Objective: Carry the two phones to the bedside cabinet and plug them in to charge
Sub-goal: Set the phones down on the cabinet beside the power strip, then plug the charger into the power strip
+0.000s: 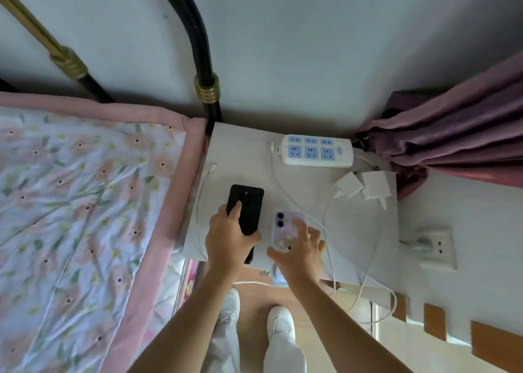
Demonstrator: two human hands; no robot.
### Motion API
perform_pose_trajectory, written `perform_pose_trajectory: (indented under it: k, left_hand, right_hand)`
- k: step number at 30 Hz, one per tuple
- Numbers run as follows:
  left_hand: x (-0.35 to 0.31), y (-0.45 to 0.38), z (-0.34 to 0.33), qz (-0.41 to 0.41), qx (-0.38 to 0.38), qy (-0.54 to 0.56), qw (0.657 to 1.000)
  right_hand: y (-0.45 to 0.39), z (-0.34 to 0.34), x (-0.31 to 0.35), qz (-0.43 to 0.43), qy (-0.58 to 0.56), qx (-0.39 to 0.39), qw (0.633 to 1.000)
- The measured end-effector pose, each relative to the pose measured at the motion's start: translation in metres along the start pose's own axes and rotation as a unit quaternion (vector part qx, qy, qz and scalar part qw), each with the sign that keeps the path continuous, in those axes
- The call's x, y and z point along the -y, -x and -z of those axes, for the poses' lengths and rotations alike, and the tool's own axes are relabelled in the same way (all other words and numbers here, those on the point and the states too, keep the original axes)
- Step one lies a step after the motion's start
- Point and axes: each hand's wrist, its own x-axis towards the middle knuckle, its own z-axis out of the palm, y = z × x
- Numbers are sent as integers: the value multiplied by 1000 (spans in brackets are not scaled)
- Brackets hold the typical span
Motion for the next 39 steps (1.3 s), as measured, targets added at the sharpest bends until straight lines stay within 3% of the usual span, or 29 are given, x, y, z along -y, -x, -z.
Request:
perform_pose_trajectory:
  k: [13, 20, 27, 31, 39]
  left_hand:
    - [21, -12, -20, -12, -33, -4, 999]
    - [16, -18, -24, -5, -30, -7, 1000]
    - [6, -34, -26, -5, -22, -43, 999]
    - [-9, -56, -31, -41, -32, -29, 998]
    - [-74, -145, -41, -192, 27, 28, 981]
  right_hand:
    - [-40, -26, 15, -23, 22, -109, 994]
    - [-43, -14, 2, 44, 29, -169, 984]
    - [-103, 62, 1, -79, -75, -229, 967]
    - [-142, 78, 3, -190, -93, -175, 962]
    - [-165, 66, -5, -190, -92, -174, 962]
